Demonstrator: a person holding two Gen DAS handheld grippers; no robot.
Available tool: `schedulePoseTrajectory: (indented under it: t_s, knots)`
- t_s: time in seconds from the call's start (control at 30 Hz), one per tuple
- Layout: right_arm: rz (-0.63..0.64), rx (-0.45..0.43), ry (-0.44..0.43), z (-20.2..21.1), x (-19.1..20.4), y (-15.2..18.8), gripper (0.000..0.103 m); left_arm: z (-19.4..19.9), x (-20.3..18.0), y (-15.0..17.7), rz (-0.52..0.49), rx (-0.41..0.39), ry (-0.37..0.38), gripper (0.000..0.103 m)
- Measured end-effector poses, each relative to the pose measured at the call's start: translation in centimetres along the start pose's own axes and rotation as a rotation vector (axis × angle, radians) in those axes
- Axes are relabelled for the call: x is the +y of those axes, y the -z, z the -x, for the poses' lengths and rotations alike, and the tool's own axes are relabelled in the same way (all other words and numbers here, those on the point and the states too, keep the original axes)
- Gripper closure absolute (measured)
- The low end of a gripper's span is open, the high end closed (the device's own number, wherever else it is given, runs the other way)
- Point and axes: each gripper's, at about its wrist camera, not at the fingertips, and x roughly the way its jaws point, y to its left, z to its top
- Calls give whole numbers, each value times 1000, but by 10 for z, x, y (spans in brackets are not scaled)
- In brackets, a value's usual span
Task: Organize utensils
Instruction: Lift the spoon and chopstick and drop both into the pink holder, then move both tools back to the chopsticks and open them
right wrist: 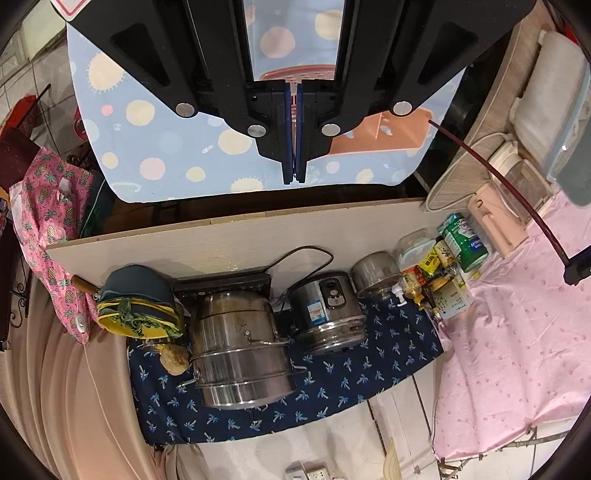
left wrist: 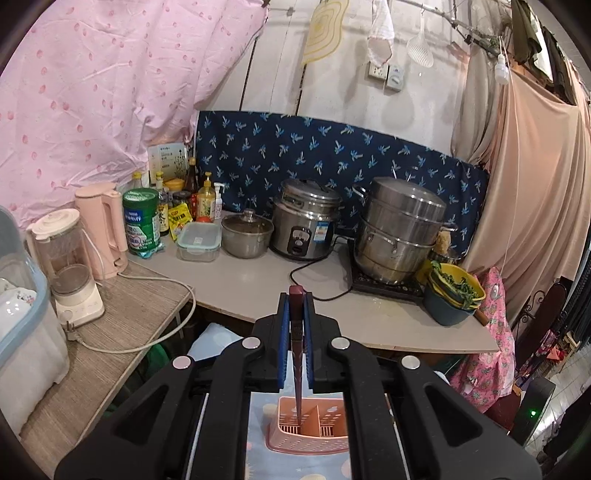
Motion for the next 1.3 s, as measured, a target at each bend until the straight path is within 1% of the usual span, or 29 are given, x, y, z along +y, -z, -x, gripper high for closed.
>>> schedulePoseTrajectory:
  t_s: [0.17,0.3,0.4,0.47,0.5,0.53,0.6,0.63,0.67,0.8,0.87,0.93,1.1,1.3]
  knots:
    - [8,51,15,-30,-2,9,101,-31,1,24,-18,55,-25,96]
    - [21,83,26,-48,-2,17,101,-50,9,39,-7,110,-32,96]
    - [20,80,32,-50,-3,22,99,-58,16,46,-3,137,-36,95]
    - [21,76,36,-47,-3,23,96,-58,17,51,-17,134,-60,91]
    - [19,72,35,-43,-3,23,96,-56,18,53,-22,132,-68,81]
    - [17,68,33,-39,-4,23,94,-55,19,54,-22,132,-74,68]
    - [9,57,30,-28,-5,24,88,-48,21,58,-21,122,-83,57]
    - [5,48,28,-21,-4,25,83,-43,21,60,-29,115,-91,54]
    - [6,39,28,-14,-4,25,79,-38,21,62,-39,111,-102,53]
    - [22,12,25,20,1,37,71,-14,23,77,-69,126,-139,52]
    - [35,5,24,36,5,48,65,-3,26,86,-80,138,-158,52]
    - [49,5,22,53,9,59,63,9,29,100,-93,155,-180,52]
    - [62,14,25,88,14,94,62,37,36,135,-117,199,-207,52]
    - [52,49,32,117,12,137,60,67,42,179,-149,240,-241,52]
